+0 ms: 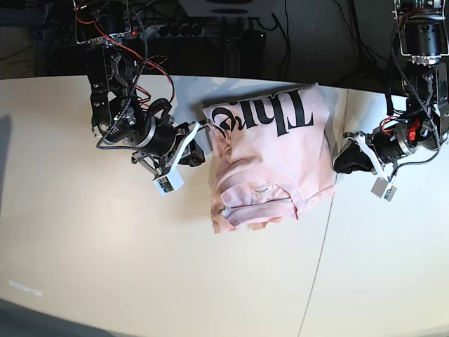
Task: Fold the T-shirt properly
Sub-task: 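Tuck and flatten the bundle's sides with both grippers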
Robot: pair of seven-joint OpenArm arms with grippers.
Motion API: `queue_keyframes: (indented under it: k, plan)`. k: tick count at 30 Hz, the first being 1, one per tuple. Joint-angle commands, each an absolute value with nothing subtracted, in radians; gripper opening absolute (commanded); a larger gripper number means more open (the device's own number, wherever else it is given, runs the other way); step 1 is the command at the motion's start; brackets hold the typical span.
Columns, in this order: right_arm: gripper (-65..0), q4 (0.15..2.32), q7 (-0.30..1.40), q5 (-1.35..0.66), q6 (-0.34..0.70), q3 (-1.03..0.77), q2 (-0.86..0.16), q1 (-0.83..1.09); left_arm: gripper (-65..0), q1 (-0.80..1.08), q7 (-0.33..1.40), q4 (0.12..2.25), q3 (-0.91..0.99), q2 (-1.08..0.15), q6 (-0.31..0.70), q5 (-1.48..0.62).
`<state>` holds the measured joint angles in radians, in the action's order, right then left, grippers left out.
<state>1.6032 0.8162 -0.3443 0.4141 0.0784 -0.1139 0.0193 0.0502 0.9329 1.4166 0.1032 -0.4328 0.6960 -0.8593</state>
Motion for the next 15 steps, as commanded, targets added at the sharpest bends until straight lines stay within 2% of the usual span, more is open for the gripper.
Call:
queue_keyframes:
  k: [1,8,15]
  plan:
    - [-65.0,1.619,0.797,-0.360,0.389,0.076,-0.116,0.013,-63.5,0.035,0.914,1.425,0.086,-0.443,0.698,-0.872]
    - [-65.0,1.619,0.820,-0.382,0.389,0.076,-0.116,0.031,-63.5,-0.044,0.878,1.425,-0.068,-0.443,0.698,-0.799]
    - [-65.0,1.619,0.832,-0.393,0.389,0.076,-0.104,0.031,-63.5,-0.087,0.862,1.423,-0.140,-0.443,0.698,-0.791]
